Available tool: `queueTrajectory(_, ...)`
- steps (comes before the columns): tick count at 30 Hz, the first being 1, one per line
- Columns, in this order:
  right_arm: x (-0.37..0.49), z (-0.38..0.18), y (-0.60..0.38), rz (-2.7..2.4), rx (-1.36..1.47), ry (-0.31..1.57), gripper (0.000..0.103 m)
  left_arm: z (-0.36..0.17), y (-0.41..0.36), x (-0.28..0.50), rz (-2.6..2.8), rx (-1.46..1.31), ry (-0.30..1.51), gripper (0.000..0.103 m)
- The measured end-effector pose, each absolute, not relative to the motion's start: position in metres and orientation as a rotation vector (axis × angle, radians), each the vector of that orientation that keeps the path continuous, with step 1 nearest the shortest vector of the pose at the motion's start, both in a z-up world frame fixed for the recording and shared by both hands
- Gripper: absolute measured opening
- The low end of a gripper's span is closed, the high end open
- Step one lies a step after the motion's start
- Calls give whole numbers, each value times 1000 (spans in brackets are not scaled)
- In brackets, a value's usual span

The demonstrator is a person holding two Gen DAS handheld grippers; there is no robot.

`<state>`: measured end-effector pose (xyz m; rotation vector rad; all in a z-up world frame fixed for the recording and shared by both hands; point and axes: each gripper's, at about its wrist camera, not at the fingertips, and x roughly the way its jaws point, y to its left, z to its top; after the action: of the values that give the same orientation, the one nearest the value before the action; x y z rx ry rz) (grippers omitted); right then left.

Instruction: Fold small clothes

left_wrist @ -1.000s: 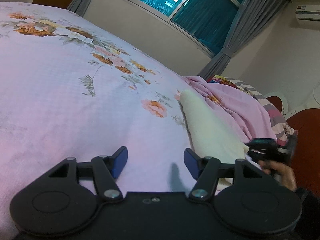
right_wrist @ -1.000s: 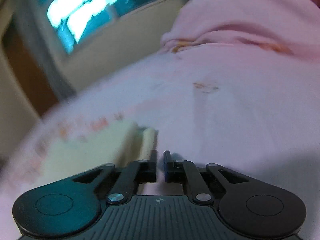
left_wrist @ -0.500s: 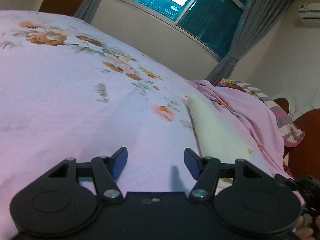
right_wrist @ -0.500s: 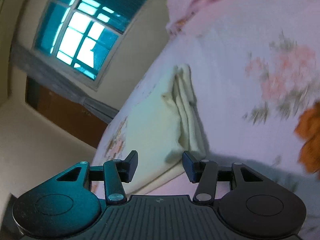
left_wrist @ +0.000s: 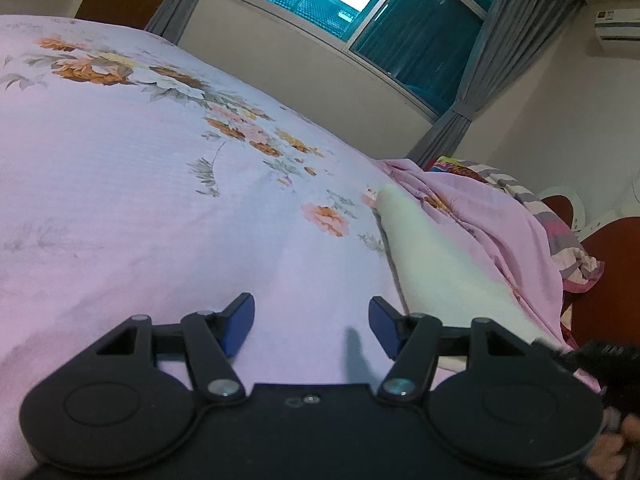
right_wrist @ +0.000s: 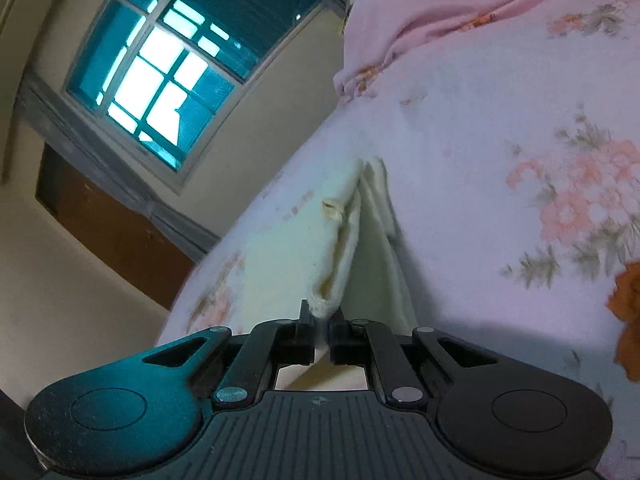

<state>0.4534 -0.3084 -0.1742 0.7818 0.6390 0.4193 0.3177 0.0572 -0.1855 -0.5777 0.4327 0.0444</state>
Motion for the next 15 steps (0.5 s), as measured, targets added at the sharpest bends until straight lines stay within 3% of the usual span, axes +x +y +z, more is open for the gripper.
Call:
queueTrajectory(3,463,-204,-315,353,842,696,5,-185,57,318,43,-573,436,63)
queueTrajectory(10,453,-202,-321,332,791,684,6,-183,55,321,47,-558,457,64)
queueTrajectory(15,451,-158,-330,302,580,566,6,-158,51,355,-4,-458,441,64)
